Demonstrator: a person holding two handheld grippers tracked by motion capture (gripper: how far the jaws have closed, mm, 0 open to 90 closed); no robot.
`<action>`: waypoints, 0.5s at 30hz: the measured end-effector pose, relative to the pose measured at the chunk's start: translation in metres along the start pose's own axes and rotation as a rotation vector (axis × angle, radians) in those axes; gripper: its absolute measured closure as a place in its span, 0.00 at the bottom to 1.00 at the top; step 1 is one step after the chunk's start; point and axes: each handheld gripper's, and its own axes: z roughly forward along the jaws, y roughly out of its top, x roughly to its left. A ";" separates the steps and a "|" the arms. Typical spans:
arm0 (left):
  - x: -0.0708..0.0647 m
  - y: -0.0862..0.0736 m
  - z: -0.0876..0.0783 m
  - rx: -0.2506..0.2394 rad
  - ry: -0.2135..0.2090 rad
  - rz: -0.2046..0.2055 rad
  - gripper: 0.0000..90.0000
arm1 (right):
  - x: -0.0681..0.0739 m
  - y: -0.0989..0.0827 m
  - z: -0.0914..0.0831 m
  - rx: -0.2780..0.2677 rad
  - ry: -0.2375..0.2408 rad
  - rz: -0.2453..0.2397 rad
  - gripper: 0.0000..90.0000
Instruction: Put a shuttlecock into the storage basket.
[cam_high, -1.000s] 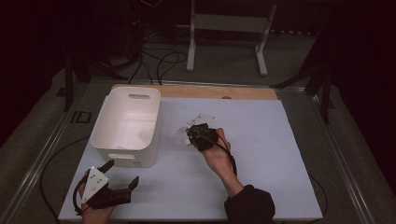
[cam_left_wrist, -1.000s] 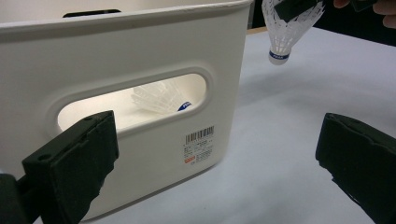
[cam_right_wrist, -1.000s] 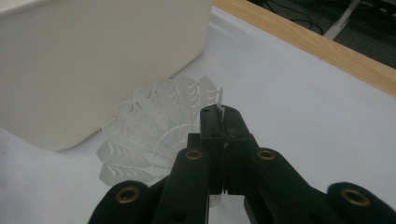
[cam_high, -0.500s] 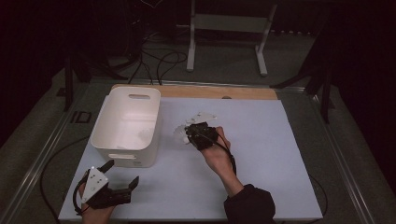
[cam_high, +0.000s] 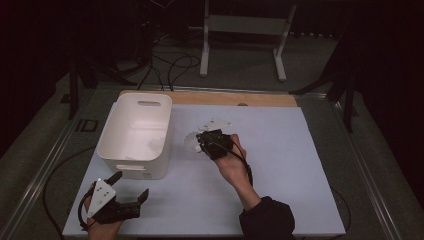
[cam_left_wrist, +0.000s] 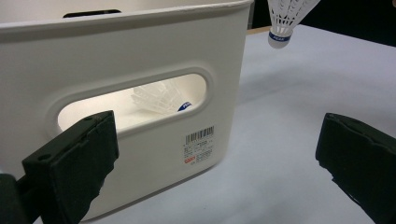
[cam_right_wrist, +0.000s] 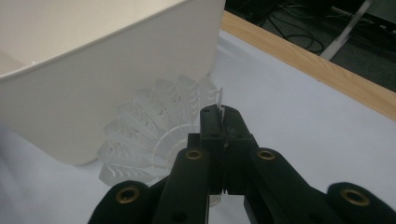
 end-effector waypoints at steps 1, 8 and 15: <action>0.000 0.000 0.000 0.000 0.000 0.000 0.00 | 0.000 0.000 0.000 0.000 0.001 0.002 0.99; 0.000 0.000 0.000 0.000 0.000 0.000 0.00 | 0.001 0.001 -0.001 -0.011 0.008 0.013 0.99; 0.000 0.000 0.000 0.002 -0.001 0.000 0.00 | 0.003 0.004 -0.003 -0.023 0.012 0.014 0.99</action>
